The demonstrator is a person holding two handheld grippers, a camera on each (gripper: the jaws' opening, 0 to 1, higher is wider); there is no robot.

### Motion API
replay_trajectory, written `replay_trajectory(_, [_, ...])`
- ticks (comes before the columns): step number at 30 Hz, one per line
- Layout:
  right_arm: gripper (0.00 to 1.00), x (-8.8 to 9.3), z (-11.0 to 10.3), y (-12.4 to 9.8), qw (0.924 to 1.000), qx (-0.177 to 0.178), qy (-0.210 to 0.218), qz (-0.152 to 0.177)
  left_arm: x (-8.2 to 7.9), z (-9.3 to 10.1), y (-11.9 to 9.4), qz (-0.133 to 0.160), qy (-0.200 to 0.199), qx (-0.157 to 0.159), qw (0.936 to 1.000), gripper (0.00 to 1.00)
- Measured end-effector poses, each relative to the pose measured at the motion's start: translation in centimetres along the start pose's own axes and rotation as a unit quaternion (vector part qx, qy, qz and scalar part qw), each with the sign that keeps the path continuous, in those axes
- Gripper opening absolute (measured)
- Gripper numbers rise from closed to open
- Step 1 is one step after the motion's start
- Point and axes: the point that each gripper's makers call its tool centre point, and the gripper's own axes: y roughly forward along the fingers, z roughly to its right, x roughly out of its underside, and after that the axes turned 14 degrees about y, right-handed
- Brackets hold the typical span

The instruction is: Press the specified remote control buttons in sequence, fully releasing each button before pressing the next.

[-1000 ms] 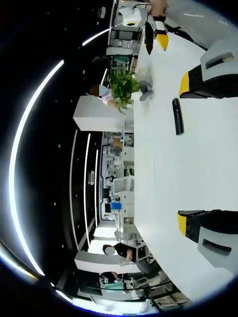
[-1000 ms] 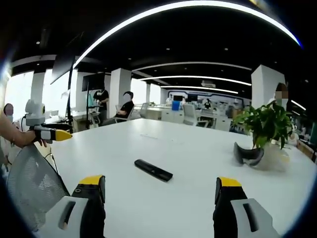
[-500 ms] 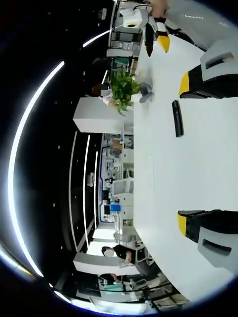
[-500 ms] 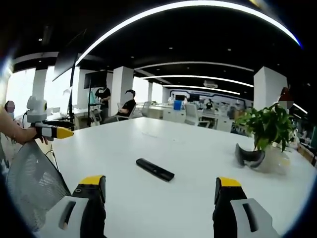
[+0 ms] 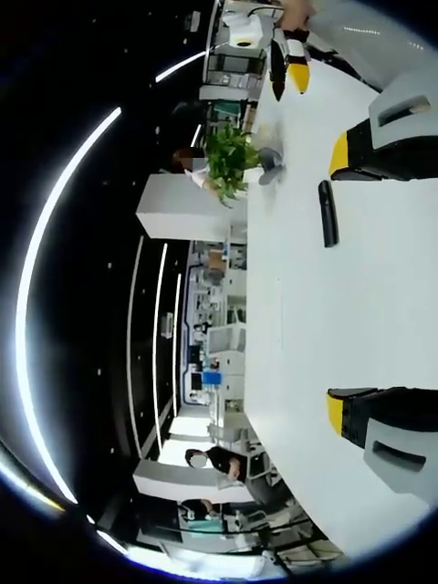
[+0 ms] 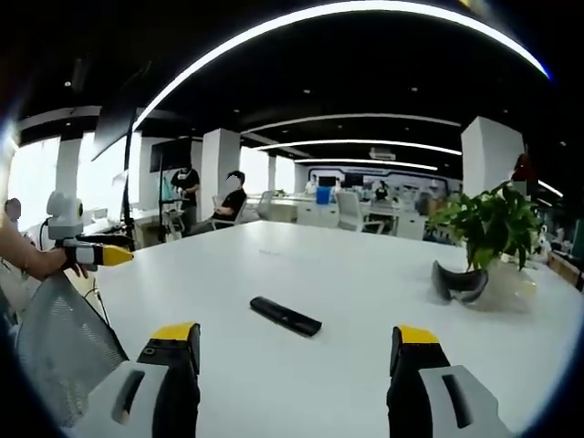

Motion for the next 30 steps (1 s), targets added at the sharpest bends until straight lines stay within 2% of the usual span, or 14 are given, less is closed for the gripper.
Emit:
replay_trajectory(3, [0.85,-0.5,0.2,-0.2,0.9998,0.007,-0.001,0.018,-0.2,0.4,0.0,0.005,0.009,0.007,0.9999,0.98])
replay_trajectory(6, [0.86,-0.7,0.1,-0.2,0.9998,0.005,-0.003,0.021,-1.4,0.3,-0.2,0.035,0.009,0.007,0.9993,0.99])
replay_trajectory(10, [0.88,-0.3,0.1,-0.2,0.9998,0.006,-0.015,0.009,-1.7,0.2,-0.4,0.041,0.0,0.003,0.9991,1.0])
replay_trajectory(12, [0.88,-0.5,0.1,-0.3,0.9997,0.003,-0.019,0.014,-1.3,0.8,-0.2,0.029,0.0,0.018,0.9994,1.0])
replay_trajectory(13, [0.88,-0.6,0.2,-0.3,0.9995,0.006,-0.027,0.016,-1.2,2.0,-0.1,0.024,-0.015,0.054,0.9981,1.0])
replay_trajectory(15, [0.88,-0.7,0.8,-0.4,0.9992,0.02,-0.032,0.015,-1.7,3.9,-0.3,0.028,-0.049,0.126,0.9904,1.0])
replay_trajectory(16, [0.88,-0.8,1.1,-0.6,0.9992,0.025,-0.025,0.021,-1.5,4.5,-0.4,0.017,-0.06,0.148,0.9871,1.0])
replay_trajectory(17, [0.87,-1.0,1.3,-0.6,0.9991,0.029,-0.02,0.025,-0.8,5.0,-0.2,-0.015,-0.079,0.172,0.9818,1.0])
replay_trajectory(19, [0.86,-0.9,2.0,-0.7,0.9984,0.047,-0.025,0.021,-0.8,5.8,0.5,-0.043,-0.108,0.211,0.9705,1.0])
replay_trajectory(21, [0.84,-0.7,2.3,-0.8,0.9982,0.053,-0.021,0.017,-1.1,6.2,2.0,-0.057,-0.101,0.241,0.9635,1.0])
replay_trajectory(24, [0.82,-0.6,2.4,-0.9,0.9982,0.055,-0.02,0.014,-1.5,6.8,4.3,-0.06,-0.074,0.265,0.9594,1.0])
replay_trajectory(26, [0.82,-0.5,2.4,-0.9,0.9983,0.054,-0.019,0.01,-1.2,7.3,6.2,-0.074,-0.051,0.284,0.9547,1.0])
replay_trajectory(27, [0.81,-0.5,2.4,-0.8,0.9984,0.053,-0.018,0.009,-0.9,7.8,7.0,-0.083,-0.038,0.301,0.9494,1.0])
replay_trajectory(30, [0.81,-0.1,2.3,-0.7,0.999,0.045,-0.007,-0.001,-0.3,8.6,8.9,-0.099,-0.027,0.319,0.9422,1.0])
